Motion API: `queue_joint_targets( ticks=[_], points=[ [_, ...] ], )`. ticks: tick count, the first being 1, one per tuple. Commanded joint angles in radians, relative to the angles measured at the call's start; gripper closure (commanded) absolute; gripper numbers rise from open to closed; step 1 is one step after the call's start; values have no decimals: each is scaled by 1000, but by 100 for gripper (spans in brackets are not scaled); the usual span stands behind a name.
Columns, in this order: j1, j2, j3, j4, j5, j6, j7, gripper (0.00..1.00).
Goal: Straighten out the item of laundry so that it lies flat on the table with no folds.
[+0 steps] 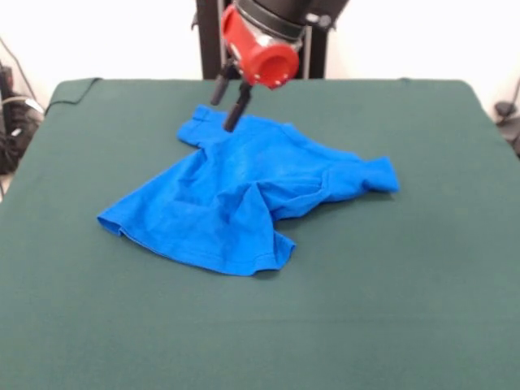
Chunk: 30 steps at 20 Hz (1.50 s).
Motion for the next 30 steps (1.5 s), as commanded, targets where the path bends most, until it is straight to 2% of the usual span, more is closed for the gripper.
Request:
queue_joint_targets(
  ticks=[1,4,7,13,16,19,25,30],
  points=[
    [-38,35,69,91,19,27,-113,0],
    [-85,56,145,155,100,-23,-76,0],
    [-57,98,136,157,130,-41,14,0],
    [110,210,-7,56,165,18,267,0],
    [215,306,-111,-32,181,84,396,0],
    [281,377,-185,-89,212,128,445,0],
    [363,466,-250,-134,344,156,497,0],
    [382,566,-270,-173,439,111,499,0]
  ],
)
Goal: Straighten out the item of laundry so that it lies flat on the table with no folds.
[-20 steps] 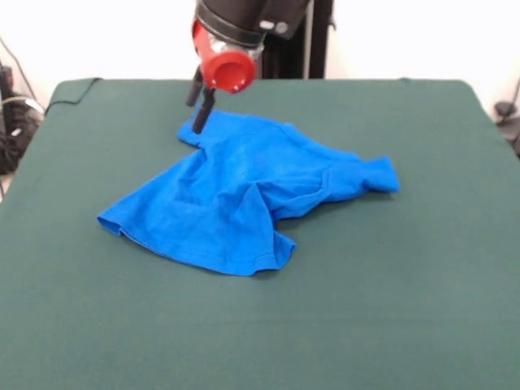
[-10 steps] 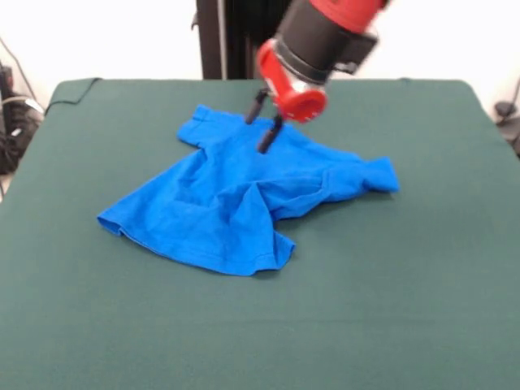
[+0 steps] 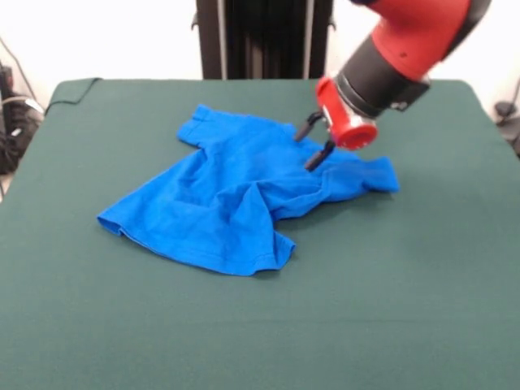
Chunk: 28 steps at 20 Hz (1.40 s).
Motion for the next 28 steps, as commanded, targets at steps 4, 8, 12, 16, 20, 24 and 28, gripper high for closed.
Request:
queue_joint_targets(
  ticks=[4,8,12,16,20,24,28],
  points=[
    [25,191,-34,-58,183,44,321,0],
    [17,189,-39,-34,200,-33,282,0],
    [-37,84,19,46,250,-201,232,0],
    [-166,-129,153,179,271,-247,33,0],
    [-253,-270,238,273,260,-226,-75,0],
    [-341,-361,329,317,242,-195,-146,0],
    [-421,-438,420,351,226,-150,-207,0]
  ],
)
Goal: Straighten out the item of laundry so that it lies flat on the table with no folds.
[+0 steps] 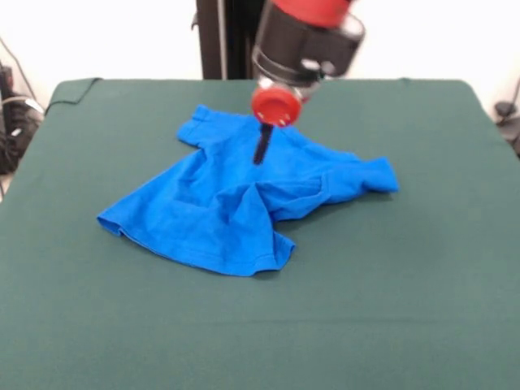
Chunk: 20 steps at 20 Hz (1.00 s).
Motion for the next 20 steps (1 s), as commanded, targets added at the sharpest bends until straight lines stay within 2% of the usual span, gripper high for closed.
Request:
queue_joint_targets(
  ticks=[1,4,7,11,12,13,16,20],
  points=[
    [-93,-173,289,171,28,40,-256,0],
    [-148,-186,346,178,-2,48,-300,0],
    [-143,-156,350,171,-41,17,-258,0],
    [-20,-81,233,106,-72,19,-87,0],
    [49,-40,157,56,-86,53,-9,0],
    [83,-18,121,30,-93,72,25,0],
    [206,91,-13,-65,-66,133,189,0],
    [326,228,-157,-175,-1,249,324,0]
  ],
)
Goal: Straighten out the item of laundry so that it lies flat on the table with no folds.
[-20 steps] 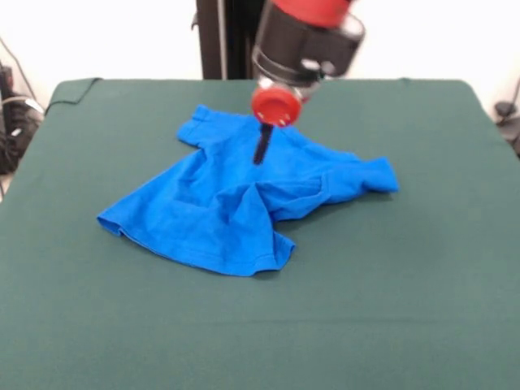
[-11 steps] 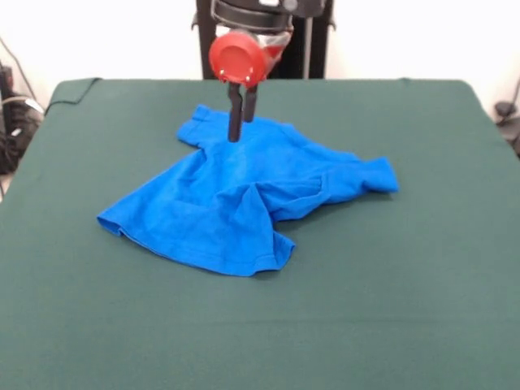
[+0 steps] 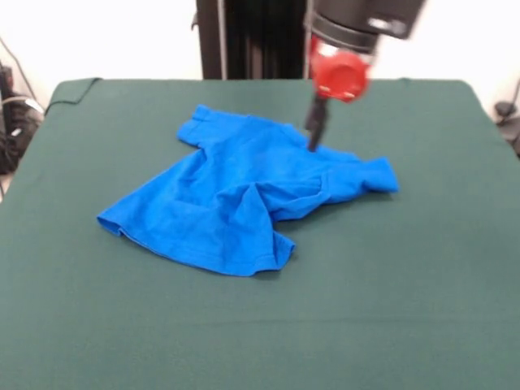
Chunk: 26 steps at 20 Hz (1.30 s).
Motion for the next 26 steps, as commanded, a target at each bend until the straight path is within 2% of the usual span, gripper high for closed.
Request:
queue_joint_targets(
  ticks=[1,3,6,8,17,21,22,26],
  points=[
    [203,284,-157,-134,62,240,361,0],
    [245,345,-219,-180,82,298,401,0],
    [275,421,-274,-219,99,317,419,0],
    [277,442,-288,-218,106,316,400,0],
    [279,511,-314,-193,161,156,368,0],
    [260,466,-269,-141,218,14,338,0],
    [234,418,-219,-102,239,-30,298,0],
    [169,250,-98,44,287,-67,163,0]
  ],
)
